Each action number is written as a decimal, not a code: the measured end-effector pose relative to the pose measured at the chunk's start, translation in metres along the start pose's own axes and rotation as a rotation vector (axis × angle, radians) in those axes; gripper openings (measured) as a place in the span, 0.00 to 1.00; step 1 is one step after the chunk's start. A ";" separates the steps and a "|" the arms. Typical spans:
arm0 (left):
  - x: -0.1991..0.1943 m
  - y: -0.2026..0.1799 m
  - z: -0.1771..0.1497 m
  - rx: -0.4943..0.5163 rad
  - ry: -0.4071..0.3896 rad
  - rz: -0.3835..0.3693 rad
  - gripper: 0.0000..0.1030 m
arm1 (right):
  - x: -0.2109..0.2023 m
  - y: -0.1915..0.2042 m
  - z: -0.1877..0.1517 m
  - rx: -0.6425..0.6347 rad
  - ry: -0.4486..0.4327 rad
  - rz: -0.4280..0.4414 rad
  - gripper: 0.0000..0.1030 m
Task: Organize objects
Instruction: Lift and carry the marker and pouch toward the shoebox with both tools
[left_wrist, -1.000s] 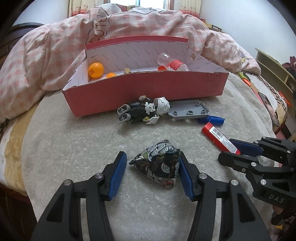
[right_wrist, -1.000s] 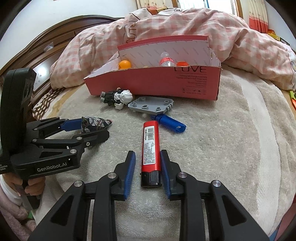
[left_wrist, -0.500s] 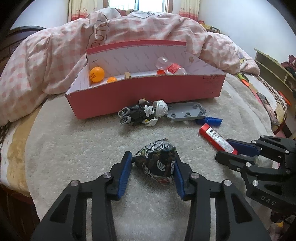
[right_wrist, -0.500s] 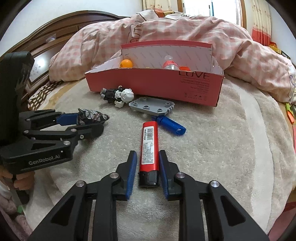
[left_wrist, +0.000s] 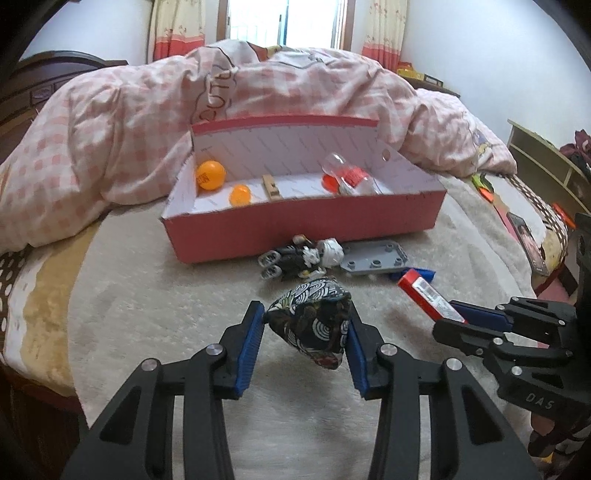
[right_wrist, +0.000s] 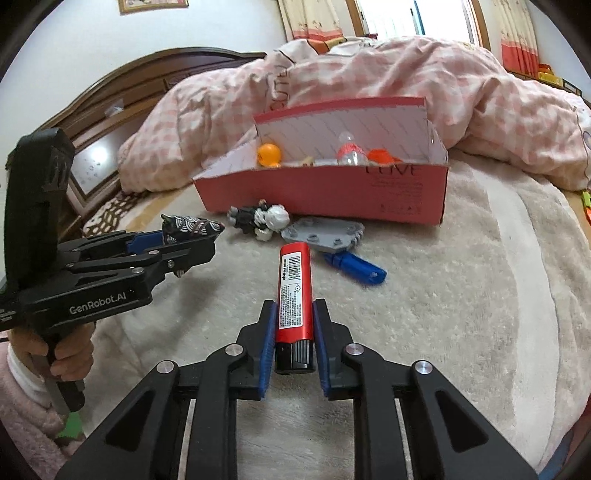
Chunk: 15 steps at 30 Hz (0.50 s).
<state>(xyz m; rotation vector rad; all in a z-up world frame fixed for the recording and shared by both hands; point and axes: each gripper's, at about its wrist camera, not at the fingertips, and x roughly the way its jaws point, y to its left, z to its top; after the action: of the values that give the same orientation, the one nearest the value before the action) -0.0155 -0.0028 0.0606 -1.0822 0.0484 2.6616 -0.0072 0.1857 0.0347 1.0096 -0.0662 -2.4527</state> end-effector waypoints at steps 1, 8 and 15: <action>-0.002 0.002 0.002 -0.004 -0.006 0.006 0.40 | -0.001 0.000 0.001 0.000 -0.004 0.000 0.20; -0.011 0.019 0.009 -0.029 -0.039 0.049 0.40 | -0.009 -0.011 0.010 0.028 -0.031 -0.017 0.20; -0.015 0.039 0.018 -0.083 -0.047 0.027 0.40 | -0.010 -0.017 0.020 0.031 -0.046 -0.029 0.20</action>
<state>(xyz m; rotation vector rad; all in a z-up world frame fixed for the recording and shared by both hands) -0.0276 -0.0415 0.0810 -1.0508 -0.0566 2.7340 -0.0213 0.2024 0.0519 0.9735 -0.1057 -2.5085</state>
